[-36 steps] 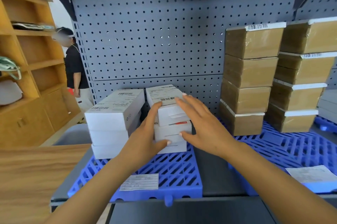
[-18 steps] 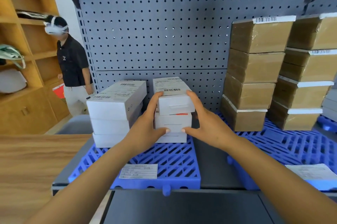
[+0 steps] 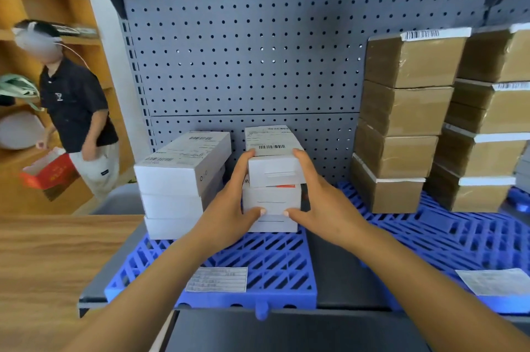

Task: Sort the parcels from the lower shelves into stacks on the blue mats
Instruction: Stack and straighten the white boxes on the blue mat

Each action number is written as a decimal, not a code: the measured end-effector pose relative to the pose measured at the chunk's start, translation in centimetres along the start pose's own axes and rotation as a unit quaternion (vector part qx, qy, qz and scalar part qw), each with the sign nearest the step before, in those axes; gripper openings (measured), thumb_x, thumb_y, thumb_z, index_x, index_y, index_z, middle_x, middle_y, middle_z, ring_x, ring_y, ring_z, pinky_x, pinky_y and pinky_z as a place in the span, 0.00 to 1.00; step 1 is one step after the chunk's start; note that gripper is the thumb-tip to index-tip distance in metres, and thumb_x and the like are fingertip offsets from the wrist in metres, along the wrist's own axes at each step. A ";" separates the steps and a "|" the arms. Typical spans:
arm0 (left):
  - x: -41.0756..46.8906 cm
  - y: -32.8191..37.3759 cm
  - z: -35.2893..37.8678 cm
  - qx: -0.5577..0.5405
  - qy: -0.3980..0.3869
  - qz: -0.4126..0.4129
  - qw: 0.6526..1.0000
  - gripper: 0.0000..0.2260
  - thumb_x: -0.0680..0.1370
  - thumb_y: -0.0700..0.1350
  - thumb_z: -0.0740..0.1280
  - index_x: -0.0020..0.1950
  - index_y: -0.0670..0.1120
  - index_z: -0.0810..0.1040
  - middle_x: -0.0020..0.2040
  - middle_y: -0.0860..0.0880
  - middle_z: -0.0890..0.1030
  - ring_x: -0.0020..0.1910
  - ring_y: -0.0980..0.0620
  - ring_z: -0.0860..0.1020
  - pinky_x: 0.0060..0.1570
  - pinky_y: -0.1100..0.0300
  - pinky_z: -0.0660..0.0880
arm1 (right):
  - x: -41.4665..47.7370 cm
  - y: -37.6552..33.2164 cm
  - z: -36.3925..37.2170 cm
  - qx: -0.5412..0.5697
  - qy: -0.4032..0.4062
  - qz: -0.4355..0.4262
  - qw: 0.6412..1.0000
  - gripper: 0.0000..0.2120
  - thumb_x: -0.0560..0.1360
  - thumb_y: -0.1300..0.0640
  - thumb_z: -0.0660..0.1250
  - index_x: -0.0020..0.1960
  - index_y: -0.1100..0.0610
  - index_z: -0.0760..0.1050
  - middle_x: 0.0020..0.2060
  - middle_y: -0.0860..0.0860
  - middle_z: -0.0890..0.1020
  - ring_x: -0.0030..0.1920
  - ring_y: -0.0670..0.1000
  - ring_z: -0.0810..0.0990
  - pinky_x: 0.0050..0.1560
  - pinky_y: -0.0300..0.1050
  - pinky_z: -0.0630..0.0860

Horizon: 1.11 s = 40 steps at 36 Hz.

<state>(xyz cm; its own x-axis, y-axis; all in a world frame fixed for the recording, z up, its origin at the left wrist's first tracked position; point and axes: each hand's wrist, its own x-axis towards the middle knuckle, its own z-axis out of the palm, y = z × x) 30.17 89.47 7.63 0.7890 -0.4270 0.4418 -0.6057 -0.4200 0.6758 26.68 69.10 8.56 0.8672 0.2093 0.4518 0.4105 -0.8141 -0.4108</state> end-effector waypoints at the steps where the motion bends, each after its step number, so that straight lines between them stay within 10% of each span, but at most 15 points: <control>1: 0.0 0.0 0.0 0.002 -0.001 -0.002 1.000 0.45 0.75 0.37 0.71 0.73 0.70 0.44 0.64 0.76 0.63 0.59 0.77 0.67 0.58 0.63 0.73 | 0.0 0.1 0.1 0.005 0.001 0.000 1.000 0.53 0.73 0.51 0.71 0.68 0.30 0.28 0.69 0.53 0.69 0.52 0.53 0.78 0.49 0.51 0.78; 16: -0.2 -0.7 0.8 0.007 0.017 -0.036 0.999 0.47 0.76 0.42 0.70 0.73 0.69 0.36 0.65 0.75 0.62 0.54 0.82 0.65 0.59 0.64 0.71 | -0.3 0.7 -0.5 0.035 -0.026 0.001 0.999 0.52 0.75 0.54 0.70 0.68 0.29 0.27 0.58 0.49 0.76 0.42 0.48 0.79 0.44 0.47 0.79; 21: -0.3 -1.1 1.5 0.011 0.022 -0.099 0.995 0.44 0.76 0.50 0.70 0.78 0.57 0.40 0.72 0.56 0.68 0.62 0.59 0.71 0.57 0.63 0.69 | -0.5 1.4 0.1 -0.002 -0.010 0.014 1.000 0.51 0.77 0.53 0.67 0.67 0.32 0.22 0.41 0.51 0.78 0.32 0.47 0.75 0.35 0.45 0.77; 30: 0.5 -1.5 0.8 0.036 -0.018 -0.114 0.993 0.39 0.78 0.49 0.67 0.78 0.58 0.42 0.70 0.57 0.70 0.66 0.54 0.71 0.62 0.59 0.71 | -0.3 0.8 0.4 -0.055 -0.010 0.000 0.998 0.52 0.78 0.53 0.64 0.62 0.32 0.16 0.36 0.48 0.73 0.33 0.48 0.75 0.34 0.46 0.76; 40: 0.3 -1.9 0.9 0.057 0.002 -0.129 0.990 0.31 0.79 0.48 0.65 0.78 0.52 0.52 0.68 0.53 0.72 0.62 0.53 0.73 0.58 0.59 0.73 | -0.8 1.6 1.0 -0.089 -0.007 -0.021 0.996 0.49 0.79 0.50 0.63 0.65 0.34 0.18 0.55 0.54 0.79 0.39 0.50 0.78 0.39 0.50 0.79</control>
<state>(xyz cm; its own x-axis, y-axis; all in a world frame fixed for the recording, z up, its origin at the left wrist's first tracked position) 31.46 89.41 5.92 0.9194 -0.2908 0.2647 -0.3910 -0.6033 0.6951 26.97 68.15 6.76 0.8545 0.2522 0.4542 0.3914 -0.8874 -0.2436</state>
